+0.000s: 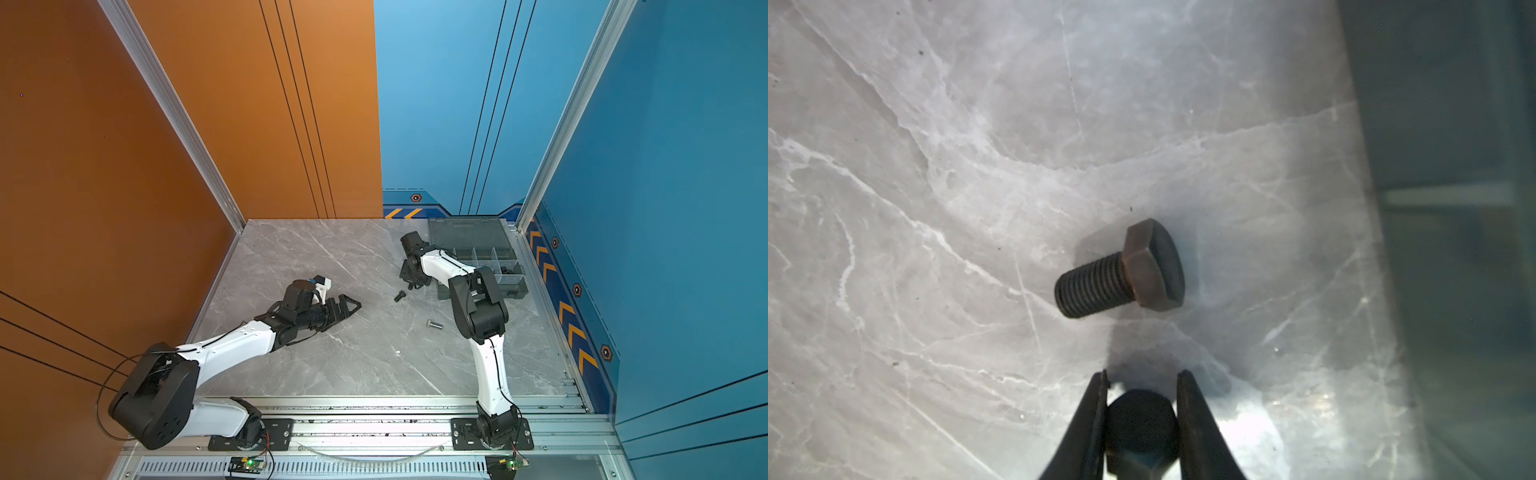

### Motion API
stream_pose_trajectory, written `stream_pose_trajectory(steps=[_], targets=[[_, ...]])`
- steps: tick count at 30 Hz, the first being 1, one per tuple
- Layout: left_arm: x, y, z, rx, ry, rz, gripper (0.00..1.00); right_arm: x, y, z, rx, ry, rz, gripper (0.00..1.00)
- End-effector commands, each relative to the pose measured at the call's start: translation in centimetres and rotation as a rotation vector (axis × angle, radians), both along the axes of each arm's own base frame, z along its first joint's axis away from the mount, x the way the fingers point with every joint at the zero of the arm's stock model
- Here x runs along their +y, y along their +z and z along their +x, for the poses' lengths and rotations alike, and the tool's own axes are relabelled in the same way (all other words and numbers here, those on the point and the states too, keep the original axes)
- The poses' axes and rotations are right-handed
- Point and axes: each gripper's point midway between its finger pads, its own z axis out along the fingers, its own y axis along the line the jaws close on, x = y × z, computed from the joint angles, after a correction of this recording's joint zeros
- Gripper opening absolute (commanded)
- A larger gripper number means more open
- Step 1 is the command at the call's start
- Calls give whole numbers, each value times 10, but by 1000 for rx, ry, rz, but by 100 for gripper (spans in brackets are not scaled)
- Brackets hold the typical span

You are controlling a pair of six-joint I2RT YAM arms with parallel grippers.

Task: Sort the screws and nuts into containers
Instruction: 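Close the right gripper on the head of a black hex bolt, then lift the black bolt and carry it over the organizer box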

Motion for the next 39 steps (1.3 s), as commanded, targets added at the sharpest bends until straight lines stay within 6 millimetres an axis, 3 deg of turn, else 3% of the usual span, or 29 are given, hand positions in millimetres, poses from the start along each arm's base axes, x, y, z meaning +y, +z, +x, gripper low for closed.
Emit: stream_pose_trajectory(steps=[1,8,14,22,25,29,35,39], targets=[[3,4,-2,-11,3,-8,98,-8,-19,-23,90,16,-54,21],[7,5,-4,-15,13,-5,98,-3,-9,-16,54,57,-9,5],[9,5,-5,-16,18,-3,98,2,32,-4,-47,92,75,0],[10,5,-5,-15,21,-3,98,-9,87,0,-139,102,155,0],[10,5,-5,-16,21,-5,98,-24,106,0,-179,84,151,0],[9,6,-4,-18,19,-8,98,-59,118,-3,-194,42,88,0],[8,5,-5,-16,18,-9,98,-111,108,-13,-159,-32,11,0],[7,5,-4,-17,18,-9,98,-131,93,-24,-122,-61,-5,0]])
